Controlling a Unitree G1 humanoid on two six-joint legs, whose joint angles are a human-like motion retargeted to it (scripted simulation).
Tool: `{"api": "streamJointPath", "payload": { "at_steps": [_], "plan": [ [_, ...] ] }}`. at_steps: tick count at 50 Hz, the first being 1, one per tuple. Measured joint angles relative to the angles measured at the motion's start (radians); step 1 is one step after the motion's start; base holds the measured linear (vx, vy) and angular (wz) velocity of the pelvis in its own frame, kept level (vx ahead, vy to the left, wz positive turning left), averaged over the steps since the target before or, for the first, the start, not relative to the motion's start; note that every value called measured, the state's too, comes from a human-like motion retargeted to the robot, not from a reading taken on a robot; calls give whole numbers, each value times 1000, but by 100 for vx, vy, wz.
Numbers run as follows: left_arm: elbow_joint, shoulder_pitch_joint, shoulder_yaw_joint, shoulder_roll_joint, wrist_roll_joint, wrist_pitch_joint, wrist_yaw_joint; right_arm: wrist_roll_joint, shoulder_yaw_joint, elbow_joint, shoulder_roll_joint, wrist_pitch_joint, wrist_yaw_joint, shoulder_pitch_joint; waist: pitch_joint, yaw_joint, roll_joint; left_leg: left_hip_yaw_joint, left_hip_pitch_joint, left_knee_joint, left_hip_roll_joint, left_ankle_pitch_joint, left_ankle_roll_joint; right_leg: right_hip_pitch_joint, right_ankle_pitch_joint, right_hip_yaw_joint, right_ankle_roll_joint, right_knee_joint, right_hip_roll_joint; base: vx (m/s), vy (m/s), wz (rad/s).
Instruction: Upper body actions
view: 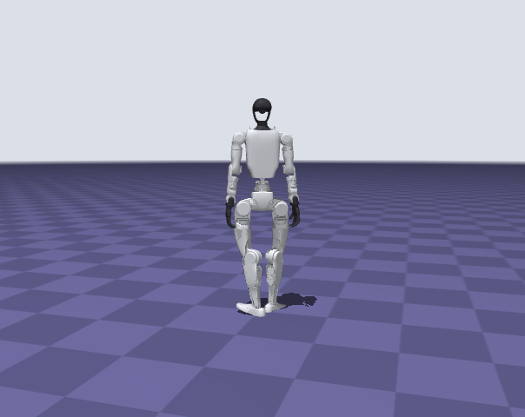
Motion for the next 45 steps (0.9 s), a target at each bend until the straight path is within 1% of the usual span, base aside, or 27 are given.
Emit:
{"api": "streamJointPath", "payload": {
  "at_steps": [6,8,11,13,15,18,20,22,24,28,30,33,34,35,36,37,38,39,40,42,45],
  "plan": [
    [-19,-5,-26,-3,-10,-16,7,5,-14,8,-4,7,-8,0,-1,-52,30,4,20,63,54,31,-53,14,-35,53,-6,-1,29,2,-16,-11],
    [-26,-4,-32,0,-7,-17,21,12,-17,12,-5,10,-5,1,5,-53,28,4,30,92,66,58,-64,24,-41,57,-11,-5,31,4,-27,-28],
    [-36,0,-31,3,-9,-8,36,20,-17,14,-5,13,-1,2,27,-30,2,11,46,163,82,135,-65,48,-48,50,-21,-11,13,1,-15,-52],
    [-44,3,-27,5,-13,1,46,17,-16,10,-3,14,0,-1,50,-14,-30,-11,43,244,93,199,-42,68,-50,61,-24,-15,-16,-1,-20,-56],
    [-52,5,-29,10,-16,7,62,7,-13,4,-3,14,2,-9,81,6,-72,-68,9,385,112,247,26,91,-51,81,-22,-18,-63,-1,-17,-58],
    [-52,6,-31,13,-1,14,81,-13,-10,-2,-11,16,3,-19,93,15,-101,-157,-83,582,154,238,107,97,-50,88,-20,-23,-100,1,-17,-26],
    [-50,10,-33,13,11,17,88,-24,-9,-5,-18,18,-1,-23,90,12,-104,-206,-132,646,167,230,124,91,-49,84,-20,-23,-110,0,-4,-3],
    [-47,14,-37,9,21,18,94,-27,-11,-9,-26,18,-8,-30,95,26,-96,-323,-204,662,131,227,121,84,-46,97,-22,-23,-110,-3,-1,-46],
    [-46,19,-41,5,27,16,99,-22,-17,-17,-34,17,-9,-35,105,41,-84,-433,-259,619,71,214,123,80,-42,112,-24,-24,-106,-2,-1,-52],
    [-42,30,-47,-1,37,15,101,-8,-27,-32,-42,15,-2,-36,110,53,-69,-506,-290,471,7,178,174,78,-37,128,-21,-27,-104,5,1,-36],
    [-37,38,-46,-5,41,16,100,-4,-34,-37,-43,15,-1,-34,103,64,-55,-572,-305,369,-34,170,194,73,-36,145,-18,-27,-96,9,6,-53],
    [-29,54,-43,-9,39,14,95,0,-34,-37,-40,16,-1,-29,97,79,-30,-634,-296,217,-70,211,188,78,-41,175,-16,-23,-69,17,9,-65],
    [-25,60,-41,-10,38,13,93,0,-31,-35,-38,17,1,-27,98,80,-27,-621,-283,170,-80,248,210,86,-43,189,-13,-21,-65,22,8,-68],
    [-21,68,-38,-11,38,13,90,-1,-28,-33,-36,19,3,-24,99,80,-26,-597,-266,125,-90,294,246,95,-45,206,-10,-18,-65,23,9,-39],
    [-18,76,-36,-12,39,12,87,-9,-33,-34,-33,20,4,-19,90,62,-21,-612,-248,111,-95,288,245,100,-49,205,-5,-14,-60,25,11,-12],
    [-14,83,-33,-12,42,13,83,-16,-39,-34,-27,23,1,-15,78,44,-16,-589,-230,99,-88,283,238,101,-51,205,0,-11,-55,28,15,10],
    [-10,90,-26,-14,46,16,76,-19,-49,-34,-19,29,-7,-12,60,26,-10,-490,-210,91,-56,281,219,98,-54,204,5,-7,-48,26,14,-7],
    [-6,91,-18,-15,50,19,72,-5,-59,-32,-9,32,-19,-14,53,16,-7,-491,-202,82,-53,278,217,98,-54,208,9,-5,-45,22,10,-25],
    [-2,89,-11,-17,55,23,68,17,-69,-28,2,36,-32,-17,50,11,-5,-540,-200,72,-65,276,225,100,-54,213,13,-3,-43,16,4,-41],
    [-8,93,-9,-16,52,19,76,74,-87,-19,14,24,-32,-13,53,16,-14,-517,-182,66,-69,268,229,108,-53,230,17,2,-47,19,5,-57],
    [-23,94,-15,-11,52,15,77,159,-98,10,19,15,23,-3,39,41,-28,-509,-152,43,-90,249,237,108,-47,253,24,7,-55,26,10,-61]
  ]
}}
